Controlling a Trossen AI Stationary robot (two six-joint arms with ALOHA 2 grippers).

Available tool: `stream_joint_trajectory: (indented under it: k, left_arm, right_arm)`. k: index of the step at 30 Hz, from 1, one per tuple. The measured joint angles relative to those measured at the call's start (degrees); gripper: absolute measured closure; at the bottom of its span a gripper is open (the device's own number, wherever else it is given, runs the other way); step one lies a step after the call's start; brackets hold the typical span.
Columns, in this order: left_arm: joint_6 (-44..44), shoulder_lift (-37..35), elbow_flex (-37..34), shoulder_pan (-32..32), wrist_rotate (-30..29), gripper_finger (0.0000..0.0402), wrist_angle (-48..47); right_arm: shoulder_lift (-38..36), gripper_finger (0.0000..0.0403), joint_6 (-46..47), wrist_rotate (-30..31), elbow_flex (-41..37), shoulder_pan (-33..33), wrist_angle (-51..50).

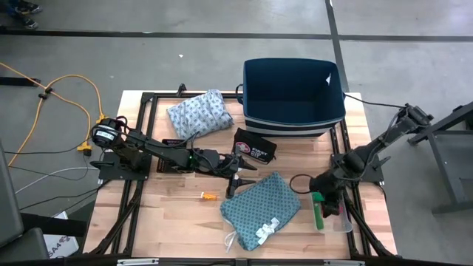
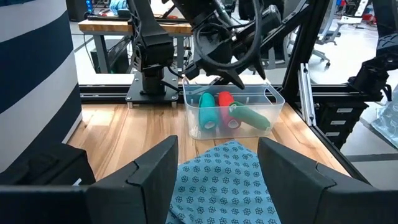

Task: Pick & place medical supplies in basket/bin
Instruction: Put the orange pill bottle into the black bin

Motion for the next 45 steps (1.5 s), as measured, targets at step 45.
stream_joint_trajectory:
  k: [45]
  left_arm:
    - [-0.3,0.0,0.0,0.0,0.0,0.0188,-0.3]
  right_arm:
    - [-0.1,0.0211,-47.7,25.4,0.0,-21.7,22.8]
